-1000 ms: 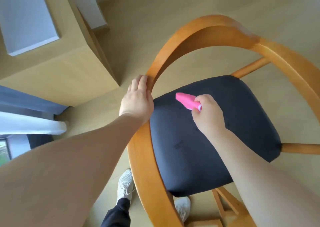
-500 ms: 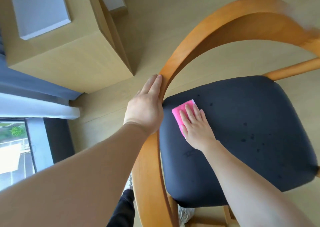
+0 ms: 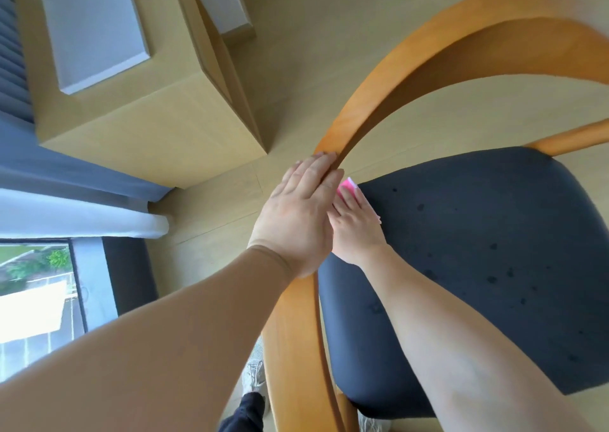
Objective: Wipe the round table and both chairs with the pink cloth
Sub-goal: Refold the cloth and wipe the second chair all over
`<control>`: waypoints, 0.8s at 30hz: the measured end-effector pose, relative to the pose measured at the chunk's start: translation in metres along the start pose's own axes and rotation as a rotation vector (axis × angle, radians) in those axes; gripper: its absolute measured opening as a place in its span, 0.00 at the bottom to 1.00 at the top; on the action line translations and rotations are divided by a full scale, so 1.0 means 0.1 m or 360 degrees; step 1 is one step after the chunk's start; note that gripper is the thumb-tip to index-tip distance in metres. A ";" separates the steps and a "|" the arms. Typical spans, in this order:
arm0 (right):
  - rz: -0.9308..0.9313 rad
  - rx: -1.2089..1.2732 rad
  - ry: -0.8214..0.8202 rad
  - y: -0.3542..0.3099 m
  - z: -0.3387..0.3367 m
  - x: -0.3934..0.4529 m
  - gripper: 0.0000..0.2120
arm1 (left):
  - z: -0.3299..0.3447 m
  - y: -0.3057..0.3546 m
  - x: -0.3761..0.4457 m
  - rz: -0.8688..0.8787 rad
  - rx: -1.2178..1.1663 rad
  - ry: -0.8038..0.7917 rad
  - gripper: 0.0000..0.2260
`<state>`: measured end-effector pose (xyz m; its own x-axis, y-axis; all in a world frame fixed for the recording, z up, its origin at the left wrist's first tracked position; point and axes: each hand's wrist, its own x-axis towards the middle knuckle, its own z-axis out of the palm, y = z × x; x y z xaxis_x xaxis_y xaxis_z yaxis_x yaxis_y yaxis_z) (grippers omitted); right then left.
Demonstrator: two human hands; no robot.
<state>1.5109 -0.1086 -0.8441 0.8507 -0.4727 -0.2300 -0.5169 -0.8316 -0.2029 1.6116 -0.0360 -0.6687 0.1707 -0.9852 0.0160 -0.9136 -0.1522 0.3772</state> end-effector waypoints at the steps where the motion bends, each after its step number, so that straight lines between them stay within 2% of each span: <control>1: -0.0005 0.0036 0.0073 0.02 -0.01 0.00 0.20 | -0.01 0.00 0.00 -0.0006 -0.0025 -0.0007 0.19; 3: -0.0023 0.0071 0.0214 0.08 -0.02 -0.02 0.16 | -0.02 0.00 0.01 -0.0028 -0.0072 -0.0003 0.17; 5: -0.0003 0.0025 0.0251 0.20 -0.04 -0.04 0.16 | -0.02 0.01 0.00 -0.0035 -0.0096 0.0012 0.15; 9: 0.0166 -0.0161 0.0043 0.59 -0.11 -0.09 0.20 | -0.01 0.02 0.00 0.0002 -0.0066 0.0004 0.15; 13: 0.0396 -0.0185 -0.0074 1.01 -0.17 -0.20 0.26 | -0.01 0.02 0.00 0.0049 -0.0043 0.0004 0.12; 19: 0.0744 -0.0064 -0.0079 1.47 -0.19 -0.39 0.28 | -0.02 0.04 0.00 0.0014 -0.0064 -0.0059 0.10; 24: 0.0855 0.0036 -0.0017 1.40 -0.14 -0.38 0.28 | -0.03 0.03 0.00 0.0011 -0.0069 -0.0067 0.10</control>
<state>1.4078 -0.2109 -0.8501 0.4651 -0.8266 -0.3168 -0.8810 -0.4672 -0.0743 1.6100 -0.0360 -0.6647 0.1479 -0.9888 -0.0198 -0.8976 -0.1426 0.4170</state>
